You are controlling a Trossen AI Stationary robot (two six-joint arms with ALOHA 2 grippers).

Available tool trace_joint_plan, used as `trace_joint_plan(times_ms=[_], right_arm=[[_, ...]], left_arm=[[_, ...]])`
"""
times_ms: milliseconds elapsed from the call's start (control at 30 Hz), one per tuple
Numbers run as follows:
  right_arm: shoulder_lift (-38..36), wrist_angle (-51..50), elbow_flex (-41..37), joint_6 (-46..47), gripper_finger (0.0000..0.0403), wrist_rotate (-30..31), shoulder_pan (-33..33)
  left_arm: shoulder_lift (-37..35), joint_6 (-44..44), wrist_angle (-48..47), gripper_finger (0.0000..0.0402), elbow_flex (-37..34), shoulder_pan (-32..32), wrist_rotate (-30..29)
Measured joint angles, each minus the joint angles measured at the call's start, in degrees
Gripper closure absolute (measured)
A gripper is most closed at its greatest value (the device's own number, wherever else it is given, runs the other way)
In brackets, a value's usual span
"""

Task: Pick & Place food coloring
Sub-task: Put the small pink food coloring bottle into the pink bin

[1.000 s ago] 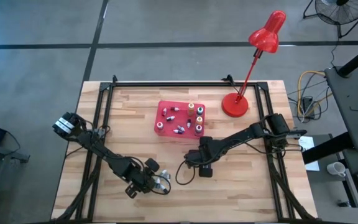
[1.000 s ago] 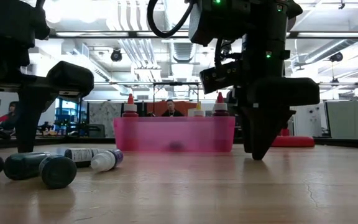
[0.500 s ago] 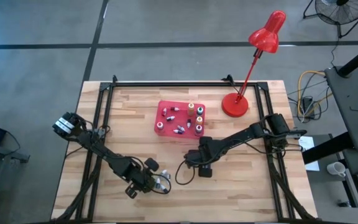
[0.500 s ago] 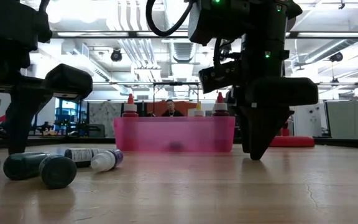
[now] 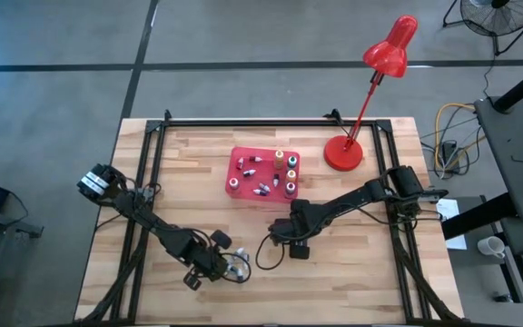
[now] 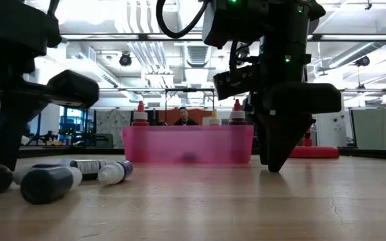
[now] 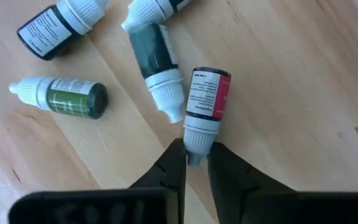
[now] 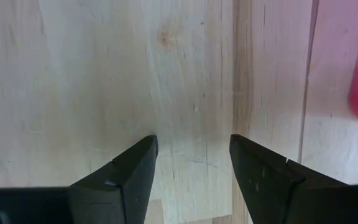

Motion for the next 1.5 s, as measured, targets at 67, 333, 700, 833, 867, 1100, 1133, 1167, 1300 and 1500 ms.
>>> trace_joint_plan(times_ms=[67, 333, 700, 833, 867, 1100, 1133, 1167, 1300, 1500], right_arm=[[0.00, -0.02, 0.00, 0.00, 0.0202, 0.00, 0.02], [-0.04, -0.08, 0.02, 0.00, 0.0202, 0.07, 0.02], [-11.42, -6.93, -2.75, 10.71, 0.0202, 6.65, 2.39], [-16.89, -6.39, -5.45, 13.11, 0.0202, 10.44, 2.95], [-18.04, -6.10, -6.24, 13.65, 0.0202, 10.64, 2.86], [-21.84, -0.27, -12.91, 18.36, 0.0202, 9.64, 2.95], [-21.83, 0.77, -13.67, 18.90, 0.0202, 8.61, 2.91], [-21.79, 1.92, -14.40, 19.33, 0.0202, 7.41, 2.88], [-21.23, 5.45, -16.35, 19.54, 0.0202, 2.06, 2.95], [-21.20, 7.92, -17.59, 19.56, 0.0202, 1.17, 2.88]], left_arm=[[0.06, -0.91, -0.52, 0.0371, 0.44, -0.02, 0.26], [0.01, -5.44, -6.64, 0.0379, 2.11, -0.01, 0.73], [-5.76, -9.79, -25.01, 0.0401, 9.04, 5.34, -2.34], [-7.14, -13.36, -21.96, 0.0401, 8.43, 7.73, 1.47], [-7.11, -14.82, -21.22, 0.0401, 8.09, 7.76, 1.49], [-6.02, -19.37, -15.06, 0.0379, 7.59, 6.59, 2.99], [-6.00, -19.71, -14.41, 0.0367, 7.59, 6.25, 2.98], [-6.00, -19.90, -14.41, 0.0353, 7.59, 5.91, 2.98], [-5.98, -20.32, -13.85, 0.0297, 7.59, 4.41, 3.01], [-5.60, -21.00, -10.53, 0.0255, 6.79, 2.63, 3.04]])
